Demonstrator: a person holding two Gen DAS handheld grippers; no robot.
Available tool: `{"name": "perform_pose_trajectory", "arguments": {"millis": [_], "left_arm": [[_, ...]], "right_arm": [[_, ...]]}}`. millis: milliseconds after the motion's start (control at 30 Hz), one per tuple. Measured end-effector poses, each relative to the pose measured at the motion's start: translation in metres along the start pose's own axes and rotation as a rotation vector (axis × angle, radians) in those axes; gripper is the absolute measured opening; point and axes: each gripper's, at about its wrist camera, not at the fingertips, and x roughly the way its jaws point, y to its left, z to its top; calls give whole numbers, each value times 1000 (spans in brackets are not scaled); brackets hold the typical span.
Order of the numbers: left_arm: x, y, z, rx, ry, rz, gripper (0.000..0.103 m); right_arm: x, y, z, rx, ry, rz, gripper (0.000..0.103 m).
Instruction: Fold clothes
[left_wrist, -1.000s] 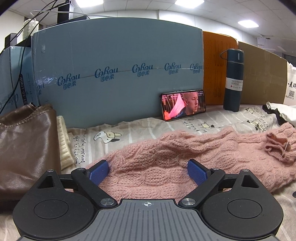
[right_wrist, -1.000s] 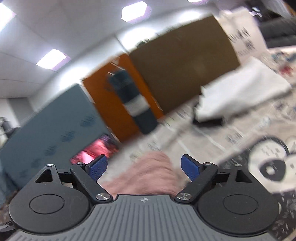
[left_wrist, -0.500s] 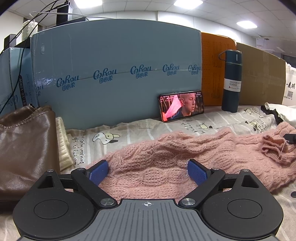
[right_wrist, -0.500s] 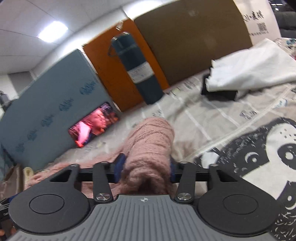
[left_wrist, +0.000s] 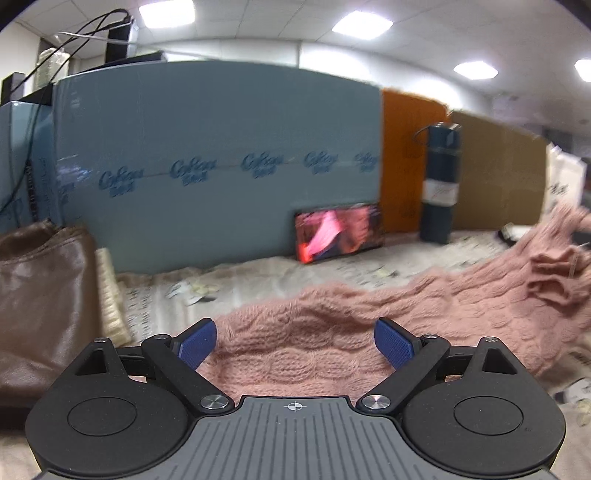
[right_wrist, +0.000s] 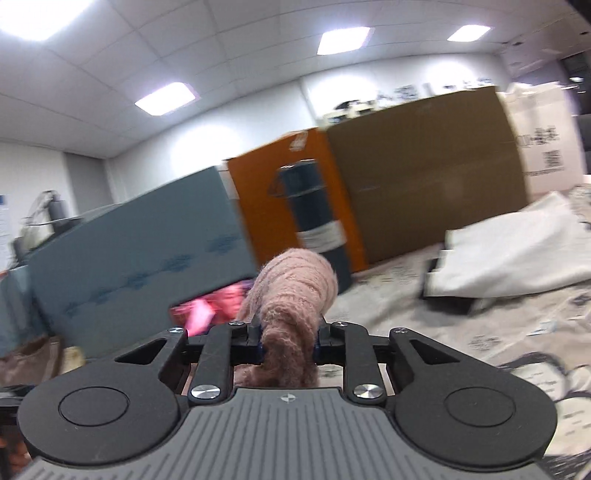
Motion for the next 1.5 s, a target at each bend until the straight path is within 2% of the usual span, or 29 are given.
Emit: {"name": "perform_pose_trajectory", "arguments": {"millis": [133,200,267,400,500,633,800,867,933,1033,1100,1167,1200,1300,1367,1433,1500], "left_arm": [[-6,1,3,-12,-33,-28,95],[-3,2,3,-10,-18,21,96],[7,1,0,6,37,95,98],[22,-1,-5,33,124,142,98],[13,3,-1,0,75,124,98],[2,12,6,-87,31,83,98],[-12,20,13,-171,-41,18,98],[-18,25,16,-209,-76,-15,98],[-23,31,18,-249,-113,-41,100],[-27,38,20,-300,-137,-64,103],[-28,41,21,-329,-137,-81,103],[-28,44,21,-355,-135,-112,103],[-28,46,21,-373,-131,-139,103],[-27,54,20,-448,-113,-256,103],[-26,59,18,-511,-107,-324,103],[-24,63,16,-573,-91,-370,103],[-20,67,14,-638,-67,-417,103]], "right_arm": [[3,-18,11,-29,-23,-153,20],[4,-19,13,-63,-27,-195,20],[4,-17,14,-99,-28,-214,20],[5,15,12,-219,-55,-166,20],[6,50,9,-342,-95,-121,20],[8,106,-7,-571,-163,-110,20],[7,178,-62,-963,-271,-46,20],[6,195,-79,-1014,-264,36,20],[7,203,-82,-944,-165,170,20],[19,199,-78,-737,15,335,20],[28,193,-76,-614,106,398,21],[36,185,-75,-522,160,443,22],[41,181,-75,-481,191,472,29],[53,171,-73,-350,284,561,61],[58,165,-71,-255,341,624,69],[54,156,-59,-175,363,695,85],[46,142,-42,-114,362,780,87]]}}
